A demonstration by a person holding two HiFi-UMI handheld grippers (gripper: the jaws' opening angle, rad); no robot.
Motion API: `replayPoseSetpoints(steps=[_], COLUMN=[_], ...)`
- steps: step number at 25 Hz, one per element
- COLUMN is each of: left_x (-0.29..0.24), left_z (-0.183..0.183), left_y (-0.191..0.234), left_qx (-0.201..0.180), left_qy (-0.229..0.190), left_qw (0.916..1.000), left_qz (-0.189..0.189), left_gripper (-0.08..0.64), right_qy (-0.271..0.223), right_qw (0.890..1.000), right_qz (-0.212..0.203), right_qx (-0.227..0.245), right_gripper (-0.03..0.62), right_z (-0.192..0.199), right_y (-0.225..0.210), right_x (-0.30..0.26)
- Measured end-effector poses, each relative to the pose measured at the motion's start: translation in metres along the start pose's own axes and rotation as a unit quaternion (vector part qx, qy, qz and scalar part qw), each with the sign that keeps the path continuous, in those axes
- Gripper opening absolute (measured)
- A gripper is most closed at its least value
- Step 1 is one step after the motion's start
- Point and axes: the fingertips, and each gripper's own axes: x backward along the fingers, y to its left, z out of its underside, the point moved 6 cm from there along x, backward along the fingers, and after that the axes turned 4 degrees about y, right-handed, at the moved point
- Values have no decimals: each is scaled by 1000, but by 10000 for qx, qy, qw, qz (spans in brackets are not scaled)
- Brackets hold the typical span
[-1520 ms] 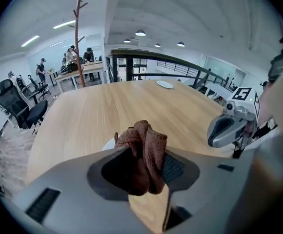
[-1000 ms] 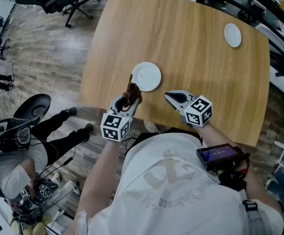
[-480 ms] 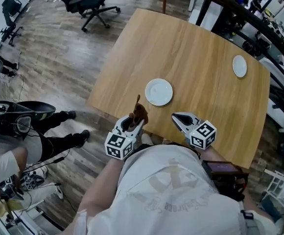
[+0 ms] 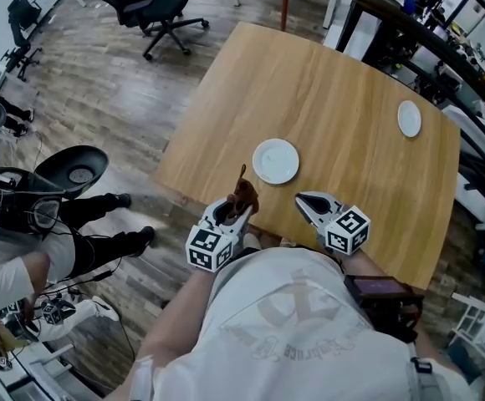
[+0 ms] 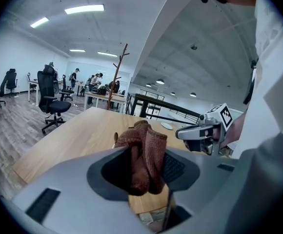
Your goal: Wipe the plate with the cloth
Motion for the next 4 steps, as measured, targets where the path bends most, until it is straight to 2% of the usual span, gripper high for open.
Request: replayPoseSetpoints(steps=[4], left_x=[-1], left_z=[-7], left_y=[4], left_qx=[-4], left_qy=[-23], left_qw=[10000], left_qz=[-2], left_gripper=[173], right_qy=[-81], right_qw=[9999], right_qz=[-24], right_qx=[-60], right_gripper=[14], right_z=[-10], right_y=[1], right_x=[-3])
